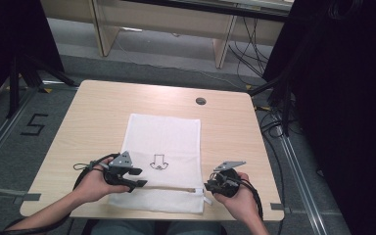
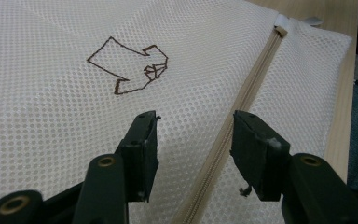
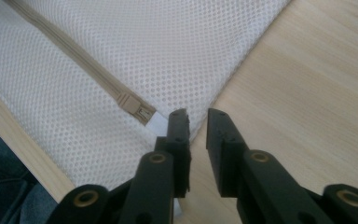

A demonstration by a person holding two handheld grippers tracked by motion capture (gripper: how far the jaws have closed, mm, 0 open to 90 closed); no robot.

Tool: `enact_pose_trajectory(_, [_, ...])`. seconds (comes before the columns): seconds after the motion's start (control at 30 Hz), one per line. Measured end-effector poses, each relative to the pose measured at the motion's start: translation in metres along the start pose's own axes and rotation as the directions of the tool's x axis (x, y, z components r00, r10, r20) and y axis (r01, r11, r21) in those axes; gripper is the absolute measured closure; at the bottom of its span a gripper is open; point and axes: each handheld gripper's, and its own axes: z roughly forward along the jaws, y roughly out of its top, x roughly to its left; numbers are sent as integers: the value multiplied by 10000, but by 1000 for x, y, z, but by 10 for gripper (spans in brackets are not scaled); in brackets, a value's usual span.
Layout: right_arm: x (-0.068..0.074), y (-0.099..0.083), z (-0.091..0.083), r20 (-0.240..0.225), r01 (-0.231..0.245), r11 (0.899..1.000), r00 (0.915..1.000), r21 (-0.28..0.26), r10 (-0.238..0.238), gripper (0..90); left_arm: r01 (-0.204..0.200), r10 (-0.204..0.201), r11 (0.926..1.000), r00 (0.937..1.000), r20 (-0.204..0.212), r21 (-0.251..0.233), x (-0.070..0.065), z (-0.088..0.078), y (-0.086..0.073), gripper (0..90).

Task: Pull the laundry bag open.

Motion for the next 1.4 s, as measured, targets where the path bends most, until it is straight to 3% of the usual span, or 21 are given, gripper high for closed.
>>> enact_pose_trajectory(0.03, [2,1,0,-29,-7,10000,10000,56,7,824,-223,223,9997,9997,40,-31,0,0,1,502])
enact_pose_trajectory(0.07, [2,1,2,98,248,9996,9996,-135,-246,841,-64,65,9999,10000,53,-110,-2,1,1,497])
enact_pose_trajectory(0.1, [4,4,0,72,350,9993,9994,120,-351,852,-113,115,9999,9999,118,-122,-3,1,1,495])
enact_pose_trajectory(0.13, [4,4,4,223,632,9980,9978,-45,-631,871,-385,385,9993,9992,50,-36,-2,1,2,491])
enact_pose_trajectory(0.17, [4,5,4,169,642,9979,9978,131,-644,877,-173,175,9997,9998,126,-149,-4,2,2,488])
enact_pose_trajectory(0.2, [5,6,5,110,596,9980,9981,203,-599,881,-542,543,9985,9985,86,-82,-3,2,4,487])
enact_pose_trajectory(0.23, [6,7,6,119,627,9977,9979,269,-631,885,-370,371,9992,9993,73,-160,-6,3,4,487])
enact_pose_trajectory(0.27, [8,7,6,22,600,9975,9982,365,-602,893,-557,558,9984,9984,53,-89,-5,3,5,486])
enact_pose_trajectory(0.4, [9,8,5,-113,468,9983,9989,343,-464,900,-485,489,9985,9986,176,-256,-10,9,8,477])
enact_pose_trajectory(0.47, [7,8,5,-171,283,9989,9995,386,-277,900,-750,751,9972,9970,170,-74,-12,16,11,469])
enact_pose_trajectory(0.63, [6,12,11,-410,110,9991,9991,401,-94,900,-1008,1014,9948,9938,461,-158,-20,29,22,453])
enact_pose_trajectory(0.9, [7,11,19,-735,51,9972,9973,742,4,900,-1571,1573,9875,9821,1036,-109,-38,53,43,465])
enact_pose_trajectory(1.03, [5,11,22,-740,107,9963,9972,858,-44,900,-1934,1938,9810,9750,1083,-140,-44,62,48,485])
enact_pose_trajectory(1.17, [8,10,22,-653,-235,9933,9974,1132,310,897,-2083,2074,9781,9711,1184,-56,-50,70,50,499])
enact_pose_trajectory(1.27, [6,9,26,-738,167,9946,9972,1020,-92,890,-2200,2190,9755,9662,1358,-74,-55,75,53,512])
enact_pose_trajectory(1.3, [9,8,26,-632,-174,9921,9977,1246,254,890,-2288,2275,9735,9638,1387,-69,-57,77,54,517])
enact_pose_trajectory(1.37, [8,8,31,-827,66,9928,9966,1195,34,891,-2417,2406,9703,9603,1411,-96,-59,81,56,526])
enact_pose_trajectory(1.4, [11,8,30,-685,-249,9895,9970,1423,349,890,-2433,2423,9699,9604,1374,-96,-60,82,56,527])
